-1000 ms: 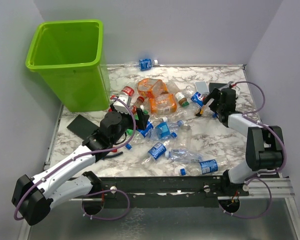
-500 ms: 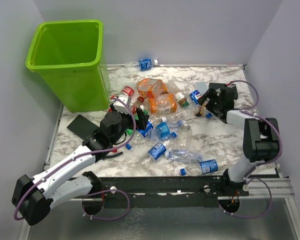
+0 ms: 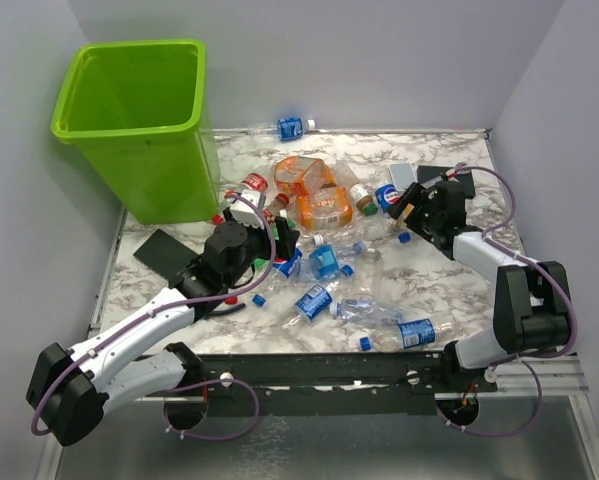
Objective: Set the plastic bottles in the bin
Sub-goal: Pick up the plastic bottle at the center of the board.
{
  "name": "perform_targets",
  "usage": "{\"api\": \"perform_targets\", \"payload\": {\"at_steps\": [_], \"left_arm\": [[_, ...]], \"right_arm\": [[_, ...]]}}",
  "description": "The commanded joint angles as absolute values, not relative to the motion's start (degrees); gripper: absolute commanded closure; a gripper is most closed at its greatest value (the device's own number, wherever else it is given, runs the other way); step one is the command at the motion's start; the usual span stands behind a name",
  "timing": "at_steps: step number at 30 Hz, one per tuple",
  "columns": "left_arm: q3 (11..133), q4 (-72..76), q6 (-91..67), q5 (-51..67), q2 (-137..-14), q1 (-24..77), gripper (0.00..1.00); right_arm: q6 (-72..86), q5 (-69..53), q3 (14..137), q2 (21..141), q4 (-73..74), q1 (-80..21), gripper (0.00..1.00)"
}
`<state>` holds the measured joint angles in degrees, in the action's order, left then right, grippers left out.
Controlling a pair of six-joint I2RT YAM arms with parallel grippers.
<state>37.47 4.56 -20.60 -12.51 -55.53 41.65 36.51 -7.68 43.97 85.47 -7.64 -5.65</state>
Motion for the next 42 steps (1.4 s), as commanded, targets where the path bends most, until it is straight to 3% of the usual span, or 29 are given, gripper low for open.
{"api": "perform_targets", "payload": {"at_steps": [1,12,25,35,42], "left_arm": [[38.1,5.2,-20.8,-11.9,-56.0,41.8,0.01],[38.1,5.3,-20.8,-11.4,-56.0,41.8,0.01],[38.1,5.3,-20.8,-11.7,-56.5,41.8,0.01],[37.3,6.6,-20.7,-13.4,-54.6,41.7,0.01],[34.2,14.4,-26.2,-16.4,-50.6,41.7,0.01]], "right_arm": [[36.4,-4.7,43.5,87.0,-3.3,-5.5,0.13],[34.0,-0.7,41.9,89.2,-2.2,-5.5,0.19],[34.1,-2.9,39.5,86.4,-3.9,-5.5,0.67],[32.5,-5.7,37.5,67.1,3.8,-5.9,0.92],[29.6,-28.5,35.9,50.3,-0.5,-8.9,0.99]]}}
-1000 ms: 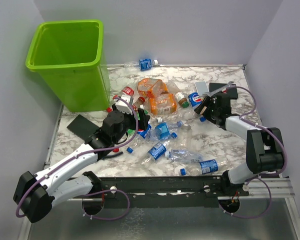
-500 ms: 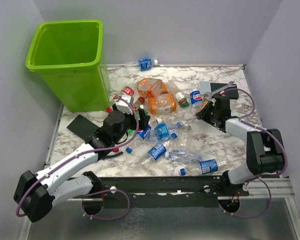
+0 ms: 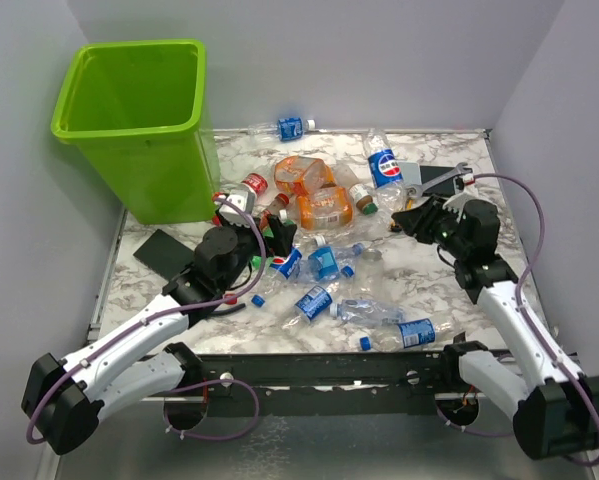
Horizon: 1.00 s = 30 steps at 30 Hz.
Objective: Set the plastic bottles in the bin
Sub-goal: Pick up the plastic bottle at the center of the board.
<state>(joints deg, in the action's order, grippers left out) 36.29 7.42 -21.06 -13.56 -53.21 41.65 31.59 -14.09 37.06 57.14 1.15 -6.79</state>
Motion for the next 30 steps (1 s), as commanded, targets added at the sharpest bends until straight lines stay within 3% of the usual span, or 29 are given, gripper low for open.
{"api": "perform_targets", "payload": {"at_steps": [1,8,13,23,30], "left_arm": [[34.3,15.8,-28.4,-15.7,-50.3,41.7,0.01],[34.8,36.3,-41.0,-3.7,-50.7,41.6,0.01],[40.3,41.6,-43.3,6.7,-55.2,41.6,0.01],[45.3,51.3,-46.2,17.8,-61.0,41.8,0.01],[48.4,51.4,-46.2,21.3,-66.3,42.4,0.01]], "right_arm": [[30.0,-31.6,35.6,48.1,-2.3,-9.4,0.99],[39.0,-47.4,30.0,37.9,-21.2,-10.9,0.99],[45.8,-52.1,27.0,37.3,-31.3,-10.9,0.99],[48.6,-53.2,25.7,37.2,-35.9,-12.0,1.0],[39.1,-51.5,29.4,38.5,-25.5,-16.7,0.99]]}}
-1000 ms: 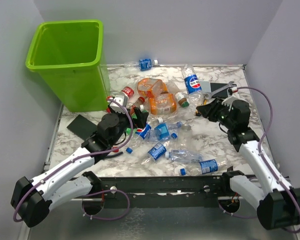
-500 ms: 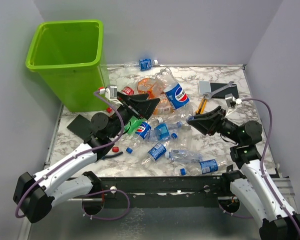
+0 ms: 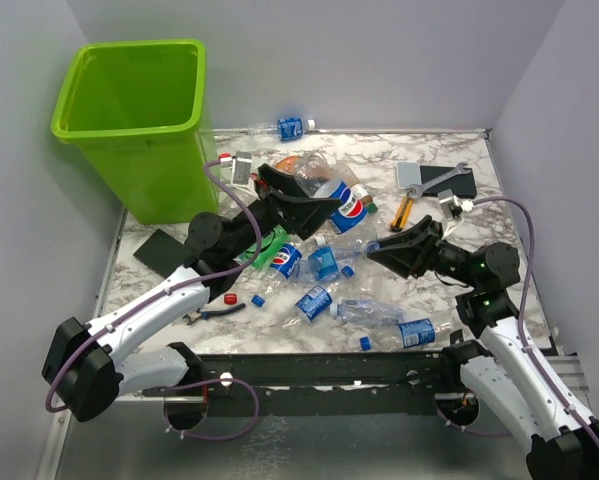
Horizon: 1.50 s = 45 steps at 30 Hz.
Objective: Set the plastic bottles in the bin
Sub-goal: Pick up the plastic bottle at the center of the board, then place the plastic bottle in the trash bin.
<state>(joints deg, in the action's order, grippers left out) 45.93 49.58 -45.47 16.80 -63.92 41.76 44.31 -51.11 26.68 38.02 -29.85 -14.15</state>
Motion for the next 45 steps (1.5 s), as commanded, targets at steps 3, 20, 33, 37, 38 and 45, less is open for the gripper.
{"api": "perform_targets", "payload": {"at_steps": [3,20,33,37,38,45], "left_arm": [[49.2,51.9,-45.9,21.3,-67.4,43.1,0.08],[47.2,52.1,-43.2,18.3,-65.2,43.5,0.68],[71.0,17.2,1.4,-16.9,-60.9,43.5,0.69],[82.5,16.9,16.6,-35.9,-66.7,43.2,0.7],[84.0,17.2,19.8,-38.9,-68.4,42.9,0.71],[98.1,11.5,13.8,-41.5,-77.7,29.2,0.75]], "right_arm": [[37.8,-50.9,30.0,39.3,-24.2,-18.3,0.99],[32.4,-45.5,34.8,38.3,-12.3,-19.7,0.09],[24.3,-27.2,47.0,33.1,14.9,-19.7,0.0],[27.7,-22.0,41.8,30.2,15.3,-19.7,0.0],[29.0,-20.7,40.4,29.4,15.0,-19.6,0.0],[39.4,-12.7,34.8,25.0,15.5,-19.7,0.0]]}}
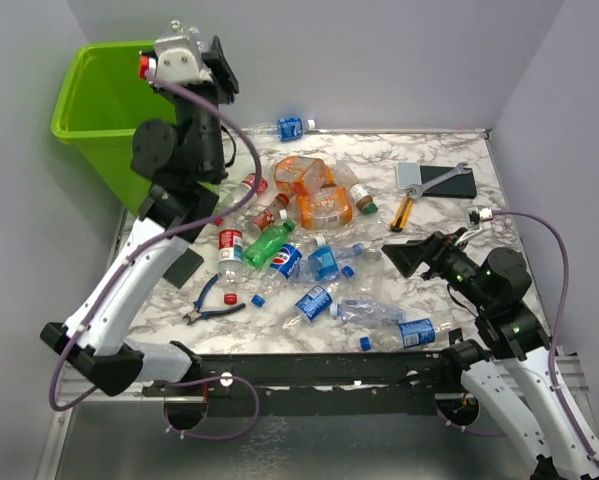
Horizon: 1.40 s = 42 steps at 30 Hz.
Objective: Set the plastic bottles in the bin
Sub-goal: Place the plastic bottle in the trash bin.
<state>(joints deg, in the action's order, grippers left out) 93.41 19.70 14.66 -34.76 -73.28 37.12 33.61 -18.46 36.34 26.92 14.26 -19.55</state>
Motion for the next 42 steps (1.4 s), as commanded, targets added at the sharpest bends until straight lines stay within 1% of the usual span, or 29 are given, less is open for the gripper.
{"api": "perform_targets", "payload": {"at_steps": [1,5,11,19,29,31,34,37,38,42], "left_arm": [[98.7,11.3,12.0,-41.5,-78.2,26.5,0.75],[100.2,11.7,10.1,-42.5,-80.3,21.7,0.75],[100.3,14.7,9.9,-42.8,-81.2,18.9,0.76],[97.9,19.2,13.6,-43.1,-83.9,16.6,0.77],[92.9,13.5,1.8,-41.5,-87.2,9.5,0.75],[93.8,9.8,-0.5,-39.9,-88.4,8.7,0.69],[95.8,4.6,-2.7,-37.3,-90.0,8.5,0.48],[96.2,2.8,-2.9,-35.6,-89.7,8.5,0.27],[96.3,2.8,-2.8,-35.8,-89.4,8.5,0.21],[98.5,2.3,-2.4,-35.9,-87.8,8.7,0.05]], "right_arm": [[40.1,-13.7,33.8,24.8,14.8,-19.7,0.0],[43.9,-15.8,29.1,23.2,12.4,-19.7,0.0],[48.5,-9.6,24.6,21.0,13.4,-20.3,0.0],[41.5,-17.4,25.5,22.5,12.3,-20.7,0.0],[33.7,-17.6,29.5,22.1,19.3,-20.9,0.0],[33.3,-17.6,29.9,22.3,19.5,-21.0,0.0],[32.7,-16.8,30.0,22.6,19.2,-21.1,0.0],[31.0,-14.9,31.2,22.7,20.0,-21.2,0.0],[30.4,-14.5,31.9,22.9,20.2,-21.2,0.0],[29.2,-13.8,33.3,23.8,20.7,-21.4,0.0]]}}
